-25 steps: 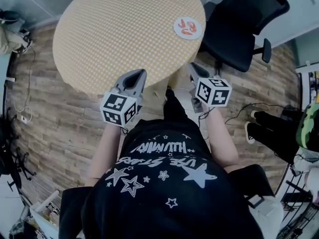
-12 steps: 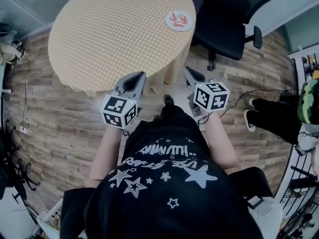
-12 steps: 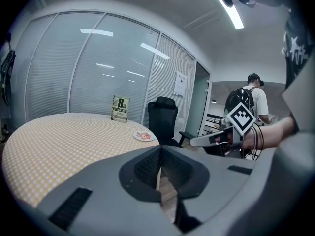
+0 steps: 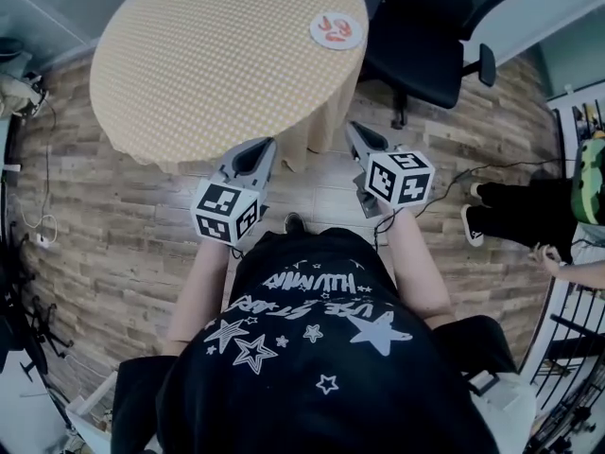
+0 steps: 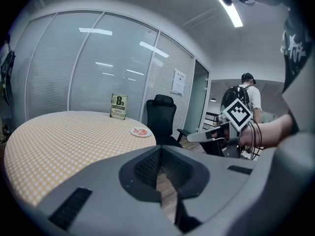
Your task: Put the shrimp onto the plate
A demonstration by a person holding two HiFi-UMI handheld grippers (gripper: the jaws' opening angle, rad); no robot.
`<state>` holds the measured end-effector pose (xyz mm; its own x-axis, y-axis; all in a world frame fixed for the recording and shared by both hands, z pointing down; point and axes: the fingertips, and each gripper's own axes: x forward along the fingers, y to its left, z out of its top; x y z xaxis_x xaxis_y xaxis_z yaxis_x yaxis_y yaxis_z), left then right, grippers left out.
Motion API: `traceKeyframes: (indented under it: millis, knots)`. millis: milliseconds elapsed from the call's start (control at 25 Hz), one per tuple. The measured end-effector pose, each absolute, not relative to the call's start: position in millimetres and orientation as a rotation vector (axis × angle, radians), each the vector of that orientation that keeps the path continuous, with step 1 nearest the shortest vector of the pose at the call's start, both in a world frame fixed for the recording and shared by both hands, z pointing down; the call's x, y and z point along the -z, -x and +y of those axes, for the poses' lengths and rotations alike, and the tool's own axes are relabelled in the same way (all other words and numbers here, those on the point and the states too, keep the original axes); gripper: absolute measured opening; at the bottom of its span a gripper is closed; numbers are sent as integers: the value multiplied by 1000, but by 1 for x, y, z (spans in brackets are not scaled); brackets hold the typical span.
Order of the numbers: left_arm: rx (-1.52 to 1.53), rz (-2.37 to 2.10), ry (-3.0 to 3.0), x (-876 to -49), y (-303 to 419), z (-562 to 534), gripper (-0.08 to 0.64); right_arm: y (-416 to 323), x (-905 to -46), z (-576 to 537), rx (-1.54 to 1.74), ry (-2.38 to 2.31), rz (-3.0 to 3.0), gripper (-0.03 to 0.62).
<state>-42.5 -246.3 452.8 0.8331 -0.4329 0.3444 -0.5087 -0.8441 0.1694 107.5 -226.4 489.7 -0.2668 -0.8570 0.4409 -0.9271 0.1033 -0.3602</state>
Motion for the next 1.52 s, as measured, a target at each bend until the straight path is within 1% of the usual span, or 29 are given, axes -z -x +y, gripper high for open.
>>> traceKeyframes:
  millis: [160, 400, 680, 1200, 1520]
  knots:
    - [-448, -722, -2761, -454, 38, -232, 9, -99, -493, -205, -872, -1773, -2275, 32]
    - [-451, -749, -2739, -458, 29, -201, 9, -115, -501, -159, -894, -1773, -2271, 32]
    - [-394, -824, -2757, -443, 21, -156, 9, -120, -486, -106, -811, -1729, -2334, 32]
    - [-275, -925, -2794, -410, 32, -57, 9, -112, -450, -15, -672, -1677, -2407, 31]
    - [-232, -935, -2811, -401, 15, -13, 9, -130, -440, 35, -633, -1679, -2406, 31]
